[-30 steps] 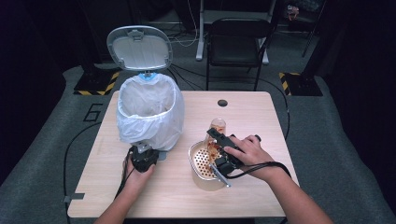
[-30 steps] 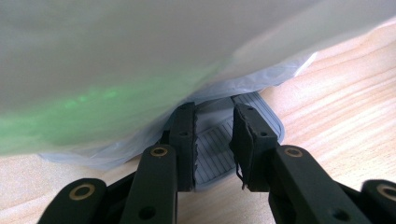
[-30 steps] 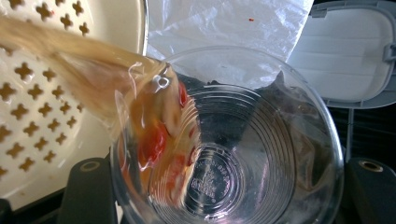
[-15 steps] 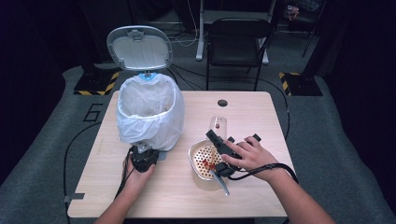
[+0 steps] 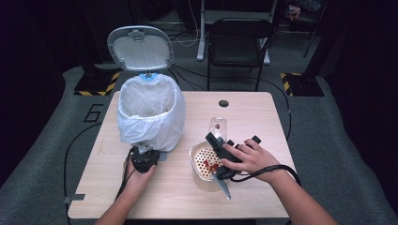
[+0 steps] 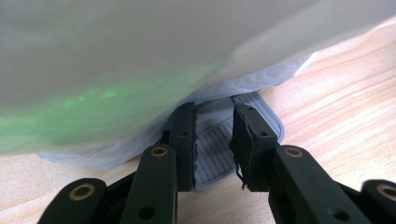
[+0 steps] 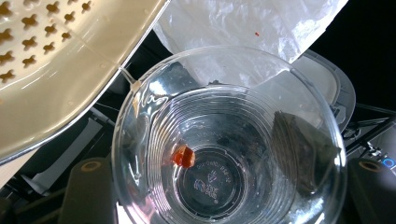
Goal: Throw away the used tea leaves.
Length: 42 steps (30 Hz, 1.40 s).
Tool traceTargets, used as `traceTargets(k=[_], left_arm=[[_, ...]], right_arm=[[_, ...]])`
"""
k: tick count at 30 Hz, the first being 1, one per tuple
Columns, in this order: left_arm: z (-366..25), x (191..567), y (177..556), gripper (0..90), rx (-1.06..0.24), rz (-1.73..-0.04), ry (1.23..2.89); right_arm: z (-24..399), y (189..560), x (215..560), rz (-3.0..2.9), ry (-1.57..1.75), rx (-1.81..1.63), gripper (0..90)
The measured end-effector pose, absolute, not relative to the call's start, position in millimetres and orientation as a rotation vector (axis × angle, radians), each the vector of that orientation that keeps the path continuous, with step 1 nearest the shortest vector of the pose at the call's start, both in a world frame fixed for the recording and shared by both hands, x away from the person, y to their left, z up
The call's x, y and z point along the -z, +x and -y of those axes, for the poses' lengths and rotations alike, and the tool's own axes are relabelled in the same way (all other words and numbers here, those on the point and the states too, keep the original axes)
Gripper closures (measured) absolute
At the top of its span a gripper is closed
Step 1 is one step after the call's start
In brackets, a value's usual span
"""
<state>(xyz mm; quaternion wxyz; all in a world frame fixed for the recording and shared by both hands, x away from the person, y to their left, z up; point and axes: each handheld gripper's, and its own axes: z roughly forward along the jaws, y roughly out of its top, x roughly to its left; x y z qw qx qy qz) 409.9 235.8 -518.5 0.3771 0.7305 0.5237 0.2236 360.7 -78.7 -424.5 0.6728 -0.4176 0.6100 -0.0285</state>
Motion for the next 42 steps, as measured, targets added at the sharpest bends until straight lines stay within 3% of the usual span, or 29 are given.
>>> traceTargets(k=[7, 8, 12, 17, 31, 42], left_arm=[[-235.8, 518.5, 409.9, 70.3, -0.572, -1.338, 1.869], [-235.8, 518.6, 410.0, 70.3, -0.575, -1.340, 1.868], [-236.0, 518.5, 410.1, 70.3, -0.577, -1.338, 1.869], [-238.8, 517.2, 410.5, 70.3, -0.588, -1.310, 1.913], [-238.6, 517.9, 410.8, 70.3, -0.592, -1.312, 1.906], [-238.6, 518.3, 411.0, 70.3, -0.603, -1.318, 1.900]], right_arm=[[76.5, 359.9, 419.1, -1.387, -0.938, 0.045, 32.6], [80.7, 358.9, 426.9, -1.472, -0.762, -0.105, 32.6], [77.0, 359.5, 409.4, -1.501, -0.873, -0.039, 32.5], [74.3, 366.7, 376.8, -1.753, -0.557, -0.430, 32.7], [77.2, 409.8, 313.9, -2.182, 0.131, -1.081, 33.1], [66.8, 437.5, 280.0, -2.241, 0.439, -1.363, 33.2]])
